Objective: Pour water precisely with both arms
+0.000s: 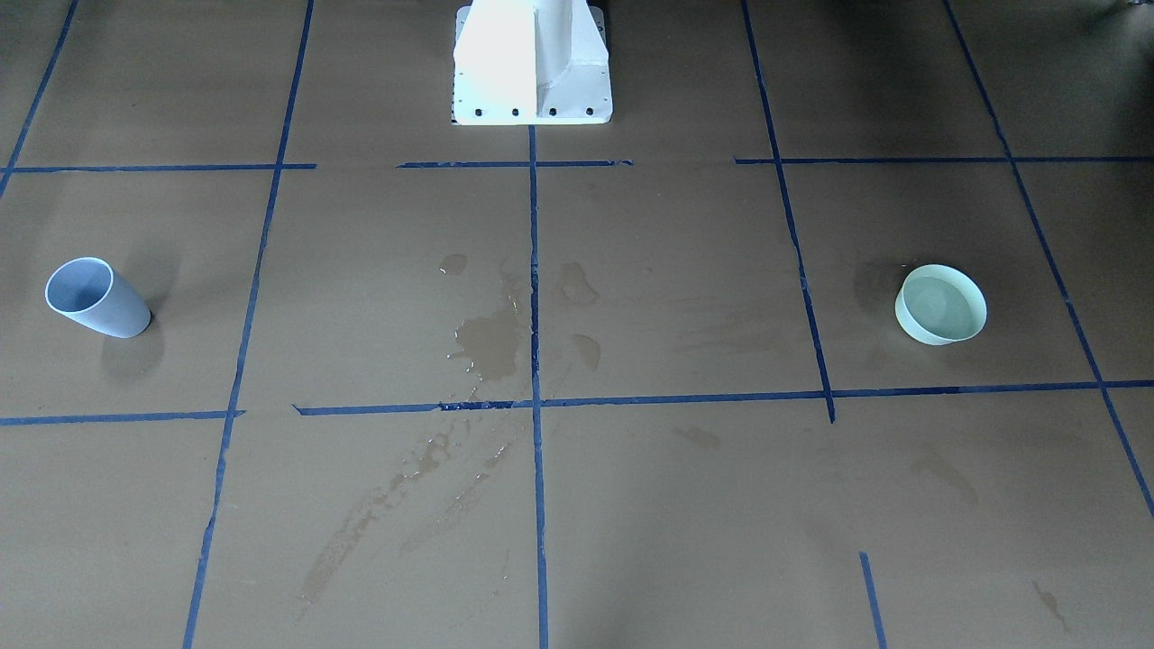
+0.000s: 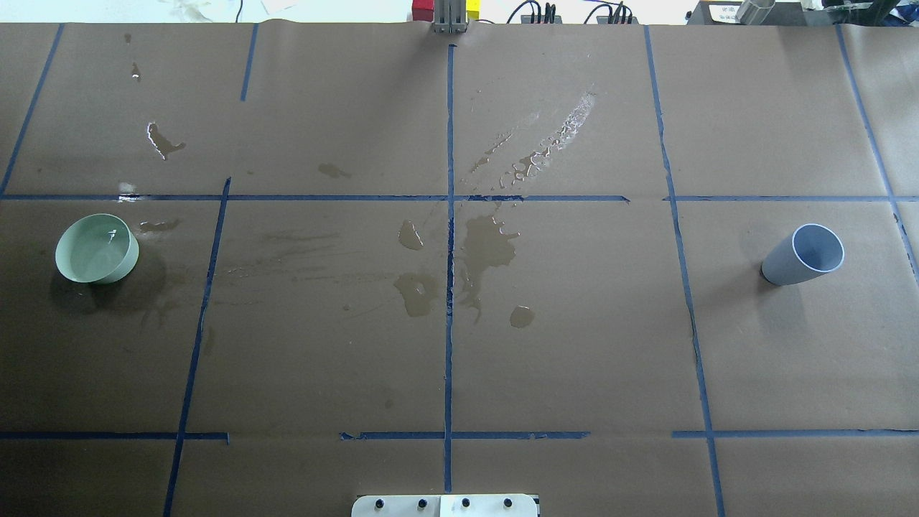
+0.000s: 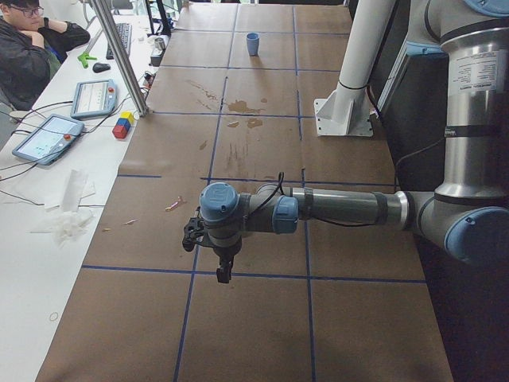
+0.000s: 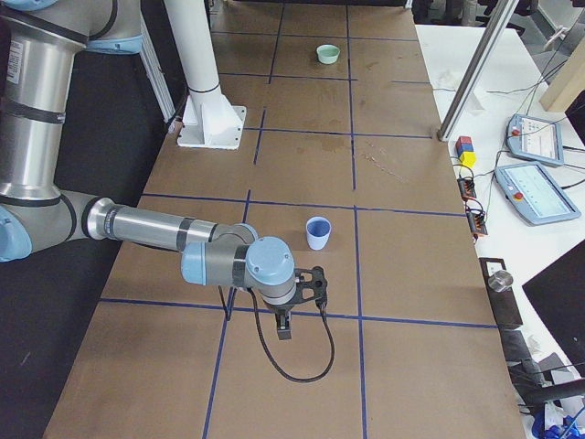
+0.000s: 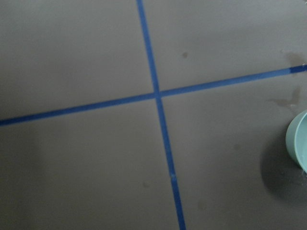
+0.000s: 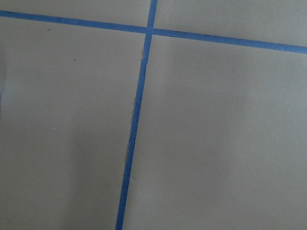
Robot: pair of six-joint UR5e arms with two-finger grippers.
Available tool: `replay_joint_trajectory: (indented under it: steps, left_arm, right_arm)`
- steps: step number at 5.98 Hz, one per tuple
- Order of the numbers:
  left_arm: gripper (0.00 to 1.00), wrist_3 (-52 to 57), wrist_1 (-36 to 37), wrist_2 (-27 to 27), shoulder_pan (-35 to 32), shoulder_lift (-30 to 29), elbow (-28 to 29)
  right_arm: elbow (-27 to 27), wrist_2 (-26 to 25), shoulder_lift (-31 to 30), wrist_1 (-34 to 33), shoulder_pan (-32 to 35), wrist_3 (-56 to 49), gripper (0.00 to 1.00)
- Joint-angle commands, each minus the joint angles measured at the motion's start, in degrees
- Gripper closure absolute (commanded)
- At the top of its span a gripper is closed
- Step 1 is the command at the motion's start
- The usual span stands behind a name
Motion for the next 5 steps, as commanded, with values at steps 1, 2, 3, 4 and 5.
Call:
replay_joint_trajectory:
  steps: [1, 2, 3, 4, 5]
  left_arm:
    - [0.0, -0.5, -0.3, 0.0, -0.1, 0.7, -0.5]
    - [0.0, -0.3, -0.3, 0.3, -0.1, 0.8, -0.8]
    - [0.0, -0.3, -0.4, 0.1, 0.0, 1.6, -0.9]
    - [0.0, 0.0, -0.4, 0.1, 0.0, 1.7, -1.1]
    - [0.0, 0.1, -0.4, 0.2, 0.0, 1.7, -1.1]
  right_arm:
    - [0.1, -0.2, -0.7, 0.3, -0.1, 0.0, 0.0]
    - [0.0, -0.2, -0.7, 0.3, -0.2, 0.0, 0.0]
    - [0.0, -0.1, -0.8, 0.3, -0.2, 0.1, 0.0]
    - [0.0, 0.0, -0.8, 0.3, -0.2, 0.1, 0.0]
    - [0.0, 0.0, -0.8, 0.3, -0.2, 0.1, 0.0]
